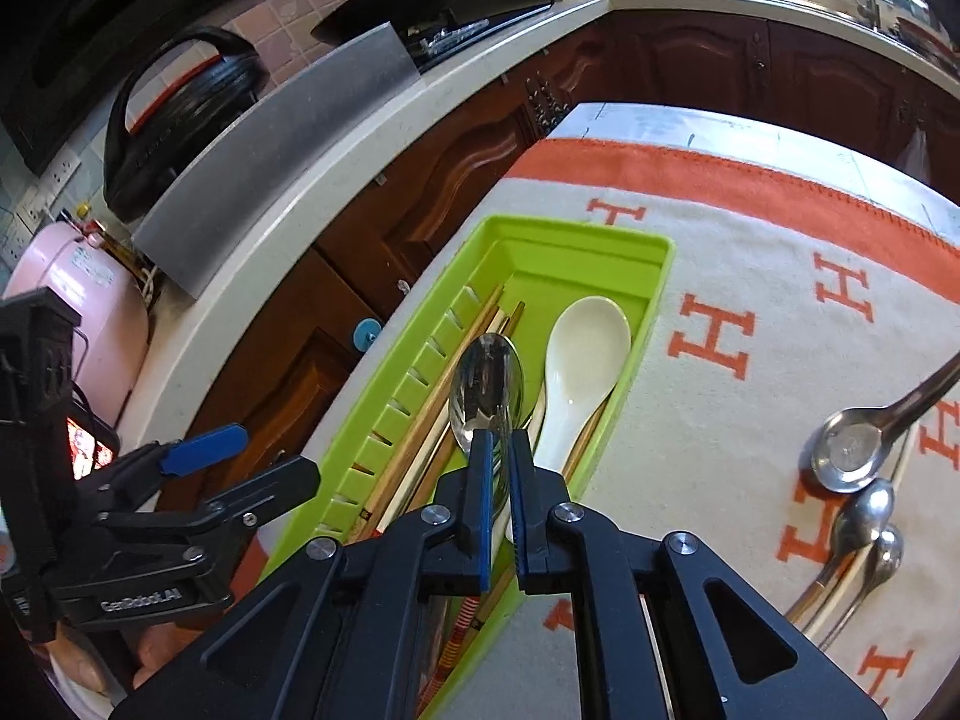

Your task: Organize utensils

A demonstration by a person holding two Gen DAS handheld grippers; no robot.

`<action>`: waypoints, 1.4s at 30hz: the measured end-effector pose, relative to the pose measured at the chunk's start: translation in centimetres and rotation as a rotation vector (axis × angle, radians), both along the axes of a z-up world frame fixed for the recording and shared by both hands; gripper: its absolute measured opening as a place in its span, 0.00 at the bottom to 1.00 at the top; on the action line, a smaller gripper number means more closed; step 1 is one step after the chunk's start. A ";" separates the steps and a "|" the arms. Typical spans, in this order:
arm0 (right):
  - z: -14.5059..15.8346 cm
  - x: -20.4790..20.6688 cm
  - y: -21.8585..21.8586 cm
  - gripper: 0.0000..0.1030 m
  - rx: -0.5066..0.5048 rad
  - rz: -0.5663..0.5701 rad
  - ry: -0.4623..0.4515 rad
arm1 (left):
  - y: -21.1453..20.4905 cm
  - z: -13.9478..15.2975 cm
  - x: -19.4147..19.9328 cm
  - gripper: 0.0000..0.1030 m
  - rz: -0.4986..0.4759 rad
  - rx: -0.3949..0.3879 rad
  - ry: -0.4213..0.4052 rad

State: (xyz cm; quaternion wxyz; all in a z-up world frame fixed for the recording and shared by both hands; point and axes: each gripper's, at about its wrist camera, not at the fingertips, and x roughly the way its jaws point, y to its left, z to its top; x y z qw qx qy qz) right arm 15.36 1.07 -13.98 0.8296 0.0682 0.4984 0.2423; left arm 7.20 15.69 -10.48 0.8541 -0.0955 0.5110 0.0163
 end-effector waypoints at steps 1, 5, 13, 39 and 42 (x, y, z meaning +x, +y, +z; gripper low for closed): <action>0.4 -0.2 -0.3 0.05 0.006 -0.006 -0.005 | -0.1 0.1 0.0 0.83 -0.003 0.001 -0.003; 1.9 -1.1 -2.3 0.06 0.049 -0.034 -0.023 | -1.2 0.8 -0.2 0.83 -0.028 -0.003 -0.010; 3.9 -3.0 -8.8 0.06 0.091 -0.144 -0.034 | -5.5 1.8 0.0 0.83 -0.127 -0.034 -0.009; -1.6 3.1 -26.7 0.26 0.086 -0.434 0.048 | -22.0 0.4 7.2 0.83 -0.383 0.055 0.048; -3.0 4.8 -26.5 0.26 0.099 -0.422 0.078 | -22.8 -0.9 8.0 0.83 -0.399 0.039 0.088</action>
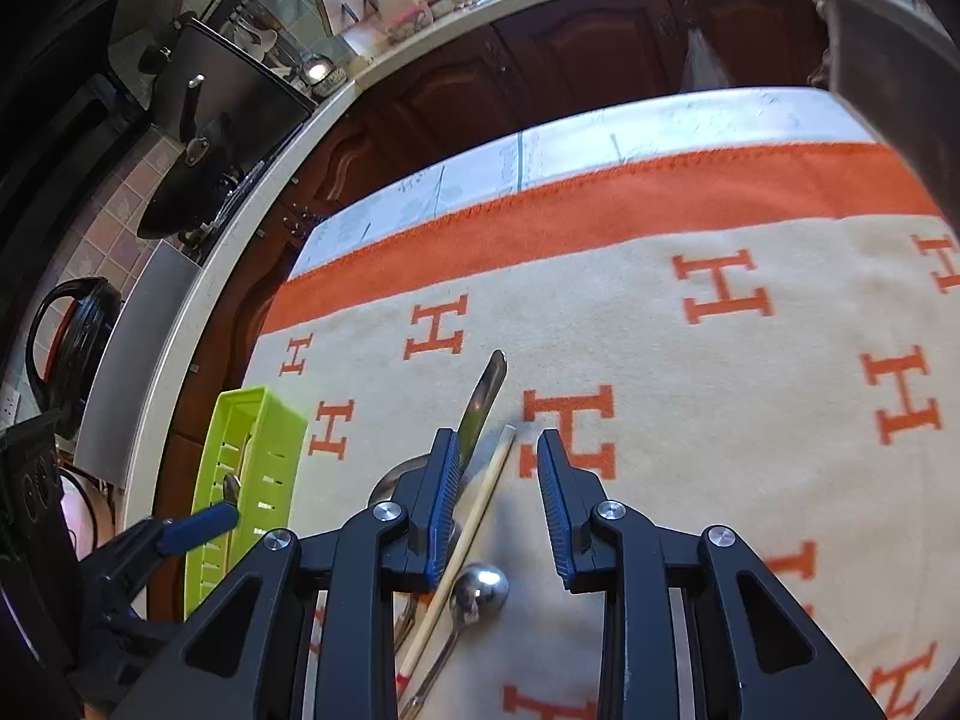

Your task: Organize utensils

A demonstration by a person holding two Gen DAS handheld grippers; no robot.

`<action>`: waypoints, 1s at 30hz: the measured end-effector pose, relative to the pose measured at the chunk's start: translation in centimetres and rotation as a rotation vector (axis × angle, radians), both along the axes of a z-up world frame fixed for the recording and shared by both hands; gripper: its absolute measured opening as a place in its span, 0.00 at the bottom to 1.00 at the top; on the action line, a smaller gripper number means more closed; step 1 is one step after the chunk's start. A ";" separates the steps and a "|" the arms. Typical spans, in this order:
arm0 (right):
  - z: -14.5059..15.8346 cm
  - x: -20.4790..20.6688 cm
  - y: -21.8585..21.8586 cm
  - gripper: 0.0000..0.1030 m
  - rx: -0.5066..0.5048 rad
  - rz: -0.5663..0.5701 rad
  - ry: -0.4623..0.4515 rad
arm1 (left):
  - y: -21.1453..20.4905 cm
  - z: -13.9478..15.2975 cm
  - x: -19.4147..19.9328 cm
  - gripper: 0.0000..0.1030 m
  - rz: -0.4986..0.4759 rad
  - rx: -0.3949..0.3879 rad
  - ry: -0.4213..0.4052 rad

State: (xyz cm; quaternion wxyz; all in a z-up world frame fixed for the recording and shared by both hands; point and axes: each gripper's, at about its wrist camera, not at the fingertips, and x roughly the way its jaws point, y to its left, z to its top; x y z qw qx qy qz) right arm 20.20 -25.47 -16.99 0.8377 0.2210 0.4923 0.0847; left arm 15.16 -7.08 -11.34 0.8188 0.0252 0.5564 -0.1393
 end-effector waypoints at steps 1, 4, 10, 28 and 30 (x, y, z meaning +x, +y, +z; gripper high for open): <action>-0.5 0.5 0.2 0.26 0.004 0.007 0.008 | -0.3 -0.5 0.2 0.83 -0.008 -0.003 0.016; -1.8 1.5 0.8 0.26 0.010 0.027 0.014 | -0.7 -1.6 0.4 0.83 -0.036 -0.001 0.047; -3.3 2.6 2.3 0.26 0.019 0.044 0.002 | -1.1 -2.6 -0.2 0.83 -0.079 -0.014 0.078; -3.9 2.1 2.4 0.05 0.067 -0.019 -0.069 | -3.4 -3.9 0.0 0.83 -0.083 -0.015 0.071; -3.7 1.6 1.5 0.05 0.085 -0.050 -0.077 | -4.1 -3.8 0.1 0.83 -0.090 -0.006 0.062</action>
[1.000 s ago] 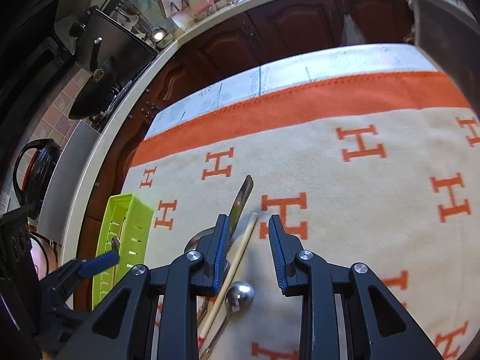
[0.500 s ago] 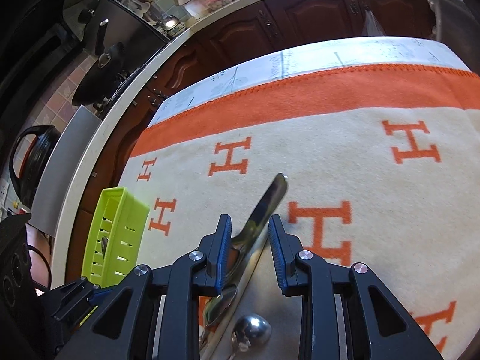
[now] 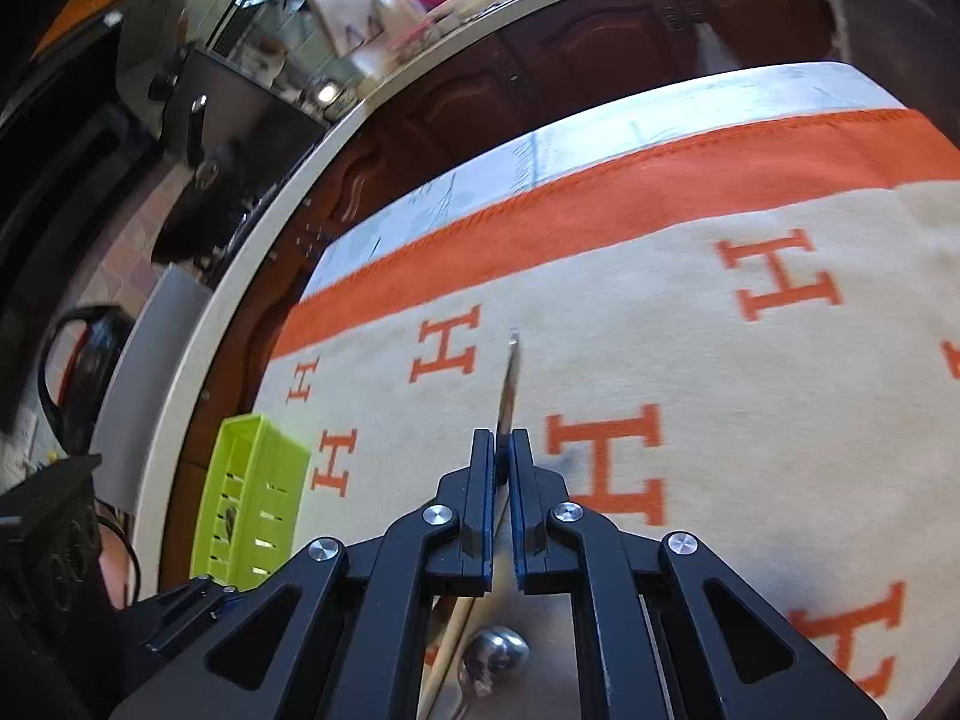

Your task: Organize utensils

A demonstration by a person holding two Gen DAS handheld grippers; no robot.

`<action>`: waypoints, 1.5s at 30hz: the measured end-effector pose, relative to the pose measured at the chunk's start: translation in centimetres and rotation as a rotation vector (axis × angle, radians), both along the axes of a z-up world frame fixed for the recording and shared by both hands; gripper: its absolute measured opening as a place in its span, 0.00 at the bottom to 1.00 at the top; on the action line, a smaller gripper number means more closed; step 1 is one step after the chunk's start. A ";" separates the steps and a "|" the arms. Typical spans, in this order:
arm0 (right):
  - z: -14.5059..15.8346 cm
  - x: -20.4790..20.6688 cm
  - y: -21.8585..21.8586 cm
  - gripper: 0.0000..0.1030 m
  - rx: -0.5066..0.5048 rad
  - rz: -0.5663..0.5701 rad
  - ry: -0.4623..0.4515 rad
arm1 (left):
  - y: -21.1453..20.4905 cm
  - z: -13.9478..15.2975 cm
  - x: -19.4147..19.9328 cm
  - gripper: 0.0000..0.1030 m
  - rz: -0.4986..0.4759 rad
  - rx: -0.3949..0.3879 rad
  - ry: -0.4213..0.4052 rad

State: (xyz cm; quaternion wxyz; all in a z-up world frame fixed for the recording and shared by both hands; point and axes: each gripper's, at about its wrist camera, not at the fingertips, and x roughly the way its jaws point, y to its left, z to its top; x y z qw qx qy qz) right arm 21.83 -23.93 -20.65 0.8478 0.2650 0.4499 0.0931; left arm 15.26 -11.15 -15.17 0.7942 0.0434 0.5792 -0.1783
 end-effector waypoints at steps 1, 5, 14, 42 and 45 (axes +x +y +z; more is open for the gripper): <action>0.2 -0.2 -0.4 0.05 0.003 -0.009 -0.003 | -0.3 0.0 0.0 0.83 -0.004 0.004 -0.002; 0.7 -1.4 -2.3 0.05 0.027 -0.062 -0.017 | -1.8 -0.6 0.3 0.72 -0.022 0.040 -0.006; 1.9 -3.6 -5.6 0.05 0.055 -0.109 -0.050 | -0.5 -1.0 1.6 0.24 0.020 -0.043 0.058; 3.4 -6.5 -6.3 0.05 0.073 -0.122 -0.064 | 3.3 1.0 0.7 0.00 0.104 -0.151 0.055; 4.7 -7.3 -5.9 0.05 0.075 -0.108 -0.082 | 5.1 2.7 -0.8 0.00 0.116 -0.176 0.025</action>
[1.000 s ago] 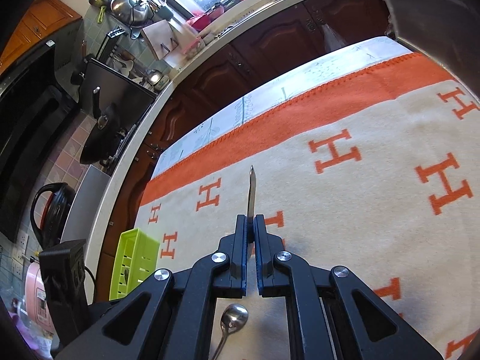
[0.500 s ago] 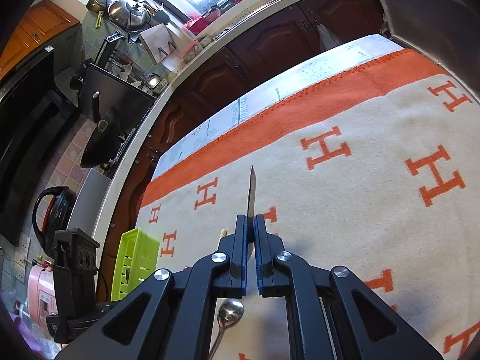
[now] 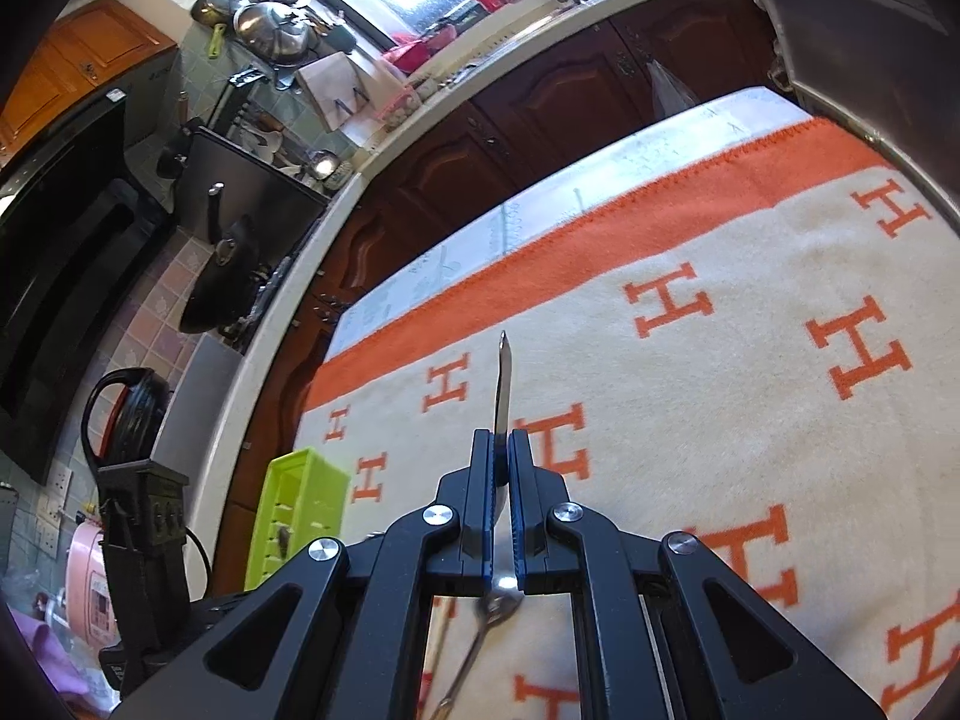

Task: Organize utensils
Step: 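Lower both held utensils into the green tray and open both tools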

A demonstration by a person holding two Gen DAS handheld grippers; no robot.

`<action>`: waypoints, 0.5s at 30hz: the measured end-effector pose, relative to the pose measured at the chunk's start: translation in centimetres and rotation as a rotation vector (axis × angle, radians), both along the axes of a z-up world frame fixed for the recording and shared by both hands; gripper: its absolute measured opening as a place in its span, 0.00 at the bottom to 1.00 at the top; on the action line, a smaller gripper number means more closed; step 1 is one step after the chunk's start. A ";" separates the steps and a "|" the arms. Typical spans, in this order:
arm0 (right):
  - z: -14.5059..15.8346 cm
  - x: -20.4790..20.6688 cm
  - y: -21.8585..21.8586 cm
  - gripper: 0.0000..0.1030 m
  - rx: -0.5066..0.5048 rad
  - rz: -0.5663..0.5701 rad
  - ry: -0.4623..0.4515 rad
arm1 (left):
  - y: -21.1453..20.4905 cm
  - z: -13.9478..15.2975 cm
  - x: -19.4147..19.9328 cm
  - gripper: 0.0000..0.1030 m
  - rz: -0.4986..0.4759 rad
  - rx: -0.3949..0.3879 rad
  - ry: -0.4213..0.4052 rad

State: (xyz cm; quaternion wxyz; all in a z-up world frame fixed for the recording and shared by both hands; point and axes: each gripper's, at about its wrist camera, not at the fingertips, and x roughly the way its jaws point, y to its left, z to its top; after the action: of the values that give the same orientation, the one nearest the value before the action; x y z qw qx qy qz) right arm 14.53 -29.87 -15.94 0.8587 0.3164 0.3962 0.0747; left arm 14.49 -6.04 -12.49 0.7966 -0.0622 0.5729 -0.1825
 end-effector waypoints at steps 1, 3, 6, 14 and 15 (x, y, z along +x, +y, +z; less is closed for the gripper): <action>0.6 -0.4 0.4 0.05 -0.003 0.008 -0.009 | 0.4 0.4 -0.1 0.00 0.005 -0.004 -0.005; 1.6 -1.0 1.4 0.05 -0.007 0.029 -0.024 | 2.1 1.6 -1.3 0.00 0.022 -0.025 -0.024; 3.1 -1.7 3.3 0.05 -0.010 0.070 -0.040 | 4.8 3.6 -2.9 0.00 0.058 -0.057 -0.050; 6.2 -3.2 12.6 0.05 -0.031 0.285 -0.071 | 13.1 8.0 -6.0 0.00 0.200 -0.016 -0.146; 6.5 -3.3 14.0 0.05 -0.037 0.314 -0.073 | 14.1 7.9 -6.1 0.00 0.219 -0.004 -0.145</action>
State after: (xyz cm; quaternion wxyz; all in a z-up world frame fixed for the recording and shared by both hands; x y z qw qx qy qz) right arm 11.28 -15.85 -9.46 0.8559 0.2319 0.4107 0.2121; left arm 8.38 8.04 -4.64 0.8509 -0.1128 0.5034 -0.0996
